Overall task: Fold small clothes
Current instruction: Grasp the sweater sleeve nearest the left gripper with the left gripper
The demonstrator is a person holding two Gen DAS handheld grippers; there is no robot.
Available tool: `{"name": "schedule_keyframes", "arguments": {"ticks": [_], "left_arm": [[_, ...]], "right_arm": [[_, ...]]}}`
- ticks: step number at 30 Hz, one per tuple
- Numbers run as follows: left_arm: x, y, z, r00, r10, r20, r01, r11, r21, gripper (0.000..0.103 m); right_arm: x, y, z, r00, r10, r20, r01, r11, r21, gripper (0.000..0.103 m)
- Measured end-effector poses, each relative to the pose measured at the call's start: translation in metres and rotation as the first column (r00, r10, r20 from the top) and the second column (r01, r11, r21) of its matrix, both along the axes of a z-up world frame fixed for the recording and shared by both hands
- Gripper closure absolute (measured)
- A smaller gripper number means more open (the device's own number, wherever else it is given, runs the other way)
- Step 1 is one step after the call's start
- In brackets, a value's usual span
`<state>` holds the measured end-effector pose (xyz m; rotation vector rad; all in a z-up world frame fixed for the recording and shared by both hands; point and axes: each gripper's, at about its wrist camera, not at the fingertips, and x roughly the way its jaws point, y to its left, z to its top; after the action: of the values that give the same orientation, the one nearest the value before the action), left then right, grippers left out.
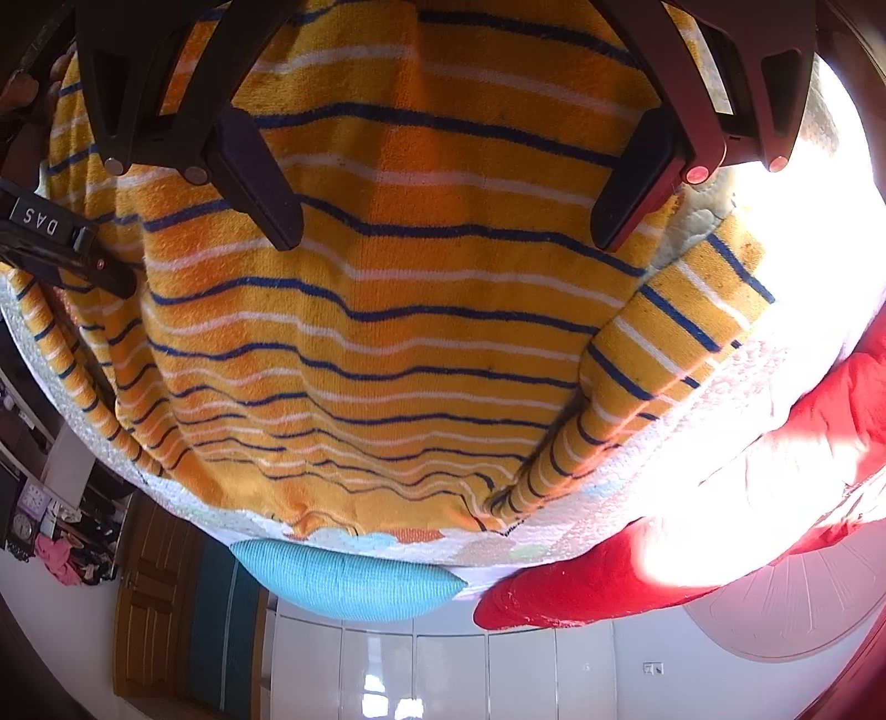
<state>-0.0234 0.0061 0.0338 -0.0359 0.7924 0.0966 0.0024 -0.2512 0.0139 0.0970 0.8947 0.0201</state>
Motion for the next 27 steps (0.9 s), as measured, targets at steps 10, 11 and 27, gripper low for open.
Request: {"name": "schedule_keyframes", "arguments": {"ticks": [10,11,27], "left_arm": [[-0.033,0.004,0.053,0.978,-0.029,0.205,0.03,1.0,-0.001,0.0],[-0.034,0.002,0.053,0.978,-0.035,0.204,0.038,0.999,-0.012,0.0],[-0.034,0.041,0.061,0.987,0.027,0.161,-0.017,0.998,-0.063,0.0]], "right_arm": [[-0.087,-0.092,0.035,0.996,-0.043,0.074,0.039,0.998,0.054,0.019],[-0.087,-0.1,0.03,0.998,-0.052,0.036,0.05,0.997,0.051,0.023],[-0.043,-0.204,0.065,0.914,-0.384,0.132,0.4,0.798,-0.451,0.092]]}}
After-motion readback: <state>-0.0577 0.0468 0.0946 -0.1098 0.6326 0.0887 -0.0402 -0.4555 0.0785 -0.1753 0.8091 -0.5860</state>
